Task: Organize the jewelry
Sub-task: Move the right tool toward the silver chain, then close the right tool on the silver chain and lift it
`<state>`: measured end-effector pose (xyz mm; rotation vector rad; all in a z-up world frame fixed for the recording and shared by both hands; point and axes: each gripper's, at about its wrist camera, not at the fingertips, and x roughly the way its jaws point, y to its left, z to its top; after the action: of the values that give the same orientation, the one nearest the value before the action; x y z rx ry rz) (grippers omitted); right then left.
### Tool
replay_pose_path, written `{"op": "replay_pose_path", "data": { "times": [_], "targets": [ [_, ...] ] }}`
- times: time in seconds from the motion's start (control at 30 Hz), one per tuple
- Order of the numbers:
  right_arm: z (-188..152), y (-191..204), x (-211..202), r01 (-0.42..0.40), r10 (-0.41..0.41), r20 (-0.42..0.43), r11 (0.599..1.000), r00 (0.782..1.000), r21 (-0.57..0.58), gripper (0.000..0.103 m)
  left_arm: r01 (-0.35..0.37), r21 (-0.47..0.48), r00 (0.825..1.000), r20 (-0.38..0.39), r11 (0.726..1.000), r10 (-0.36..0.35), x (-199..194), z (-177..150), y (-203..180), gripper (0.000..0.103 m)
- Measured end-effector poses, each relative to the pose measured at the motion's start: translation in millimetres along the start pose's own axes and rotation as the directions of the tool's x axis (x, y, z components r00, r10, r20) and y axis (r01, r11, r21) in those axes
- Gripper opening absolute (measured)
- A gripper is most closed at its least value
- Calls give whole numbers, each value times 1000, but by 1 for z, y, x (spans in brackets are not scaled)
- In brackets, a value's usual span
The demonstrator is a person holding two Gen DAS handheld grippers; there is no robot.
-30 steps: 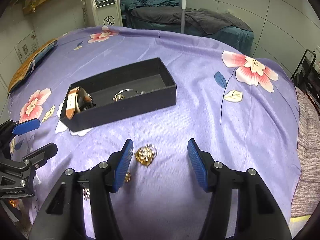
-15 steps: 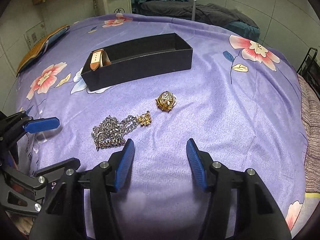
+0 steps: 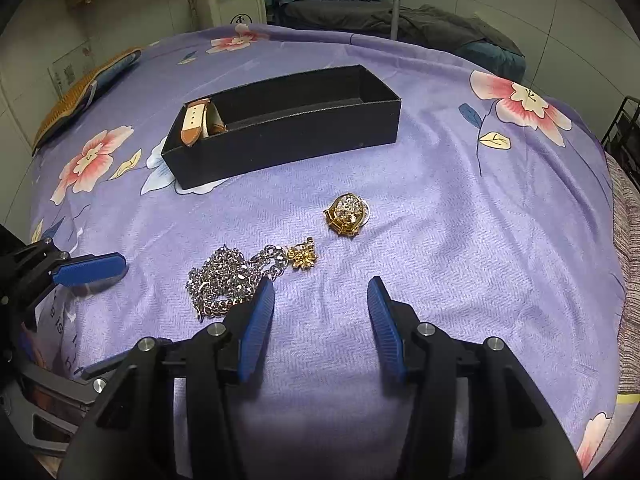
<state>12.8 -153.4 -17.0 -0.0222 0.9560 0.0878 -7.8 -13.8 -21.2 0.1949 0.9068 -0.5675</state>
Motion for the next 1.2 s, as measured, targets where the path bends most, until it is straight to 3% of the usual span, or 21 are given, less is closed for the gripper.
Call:
{"op": "replay_pose_path", "data": {
  "times": [0.37,0.47,0.5,0.63,0.67,0.7,0.8,0.97,1.0,1.07,1.1,1.13,1.17,1.2],
  "targets": [
    [-6,24,-8,-117,117,-25,993,993,-17,50,-11,-10,1000,-19,1000,11,2,-5,13,71],
    [-7,31,-2,-126,125,-40,992,991,-30,41,-20,-15,1000,-22,1000,20,2,-6,17,71],
    [-7,33,0,-131,129,-41,991,991,-34,32,-19,-17,1000,-23,1000,19,2,-6,18,71],
    [-2,36,3,-143,141,-58,989,988,-39,31,-22,-15,999,-25,1000,21,3,-6,17,71],
    [-2,36,3,-146,144,-59,989,988,-38,26,-21,-12,999,-25,1000,21,3,-6,16,71],
    [-2,35,2,-147,145,-57,989,988,-33,2,-19,-10,1000,-25,1000,18,3,-6,16,71],
    [-6,24,1,-218,221,-65,975,973,39,1,-7,-1,1000,-23,1000,7,3,-6,13,71],
    [-16,10,-7,-213,217,-41,974,975,82,1,-6,7,1000,-19,1000,6,5,-5,10,71],
    [-15,10,-8,-206,209,-29,975,978,77,1,-3,4,1000,-20,1000,3,5,-5,10,71],
    [-13,12,-6,-229,233,-46,971,971,73,12,-1,6,1000,-22,1000,1,5,-5,10,71],
    [-11,13,-4,-234,238,-62,970,969,72,26,-2,7,1000,-23,1000,2,4,-5,11,71],
    [-10,16,-4,-243,247,-59,968,967,65,48,-4,7,1000,-25,1000,4,4,-6,12,71],
    [-8,20,-4,-240,243,-50,969,969,50,58,-7,4,1000,-26,1000,7,3,-7,13,71],
    [-6,25,-4,-219,220,-43,975,974,26,59,-9,1,1000,-26,1000,9,3,-7,14,71]
  ]
}}
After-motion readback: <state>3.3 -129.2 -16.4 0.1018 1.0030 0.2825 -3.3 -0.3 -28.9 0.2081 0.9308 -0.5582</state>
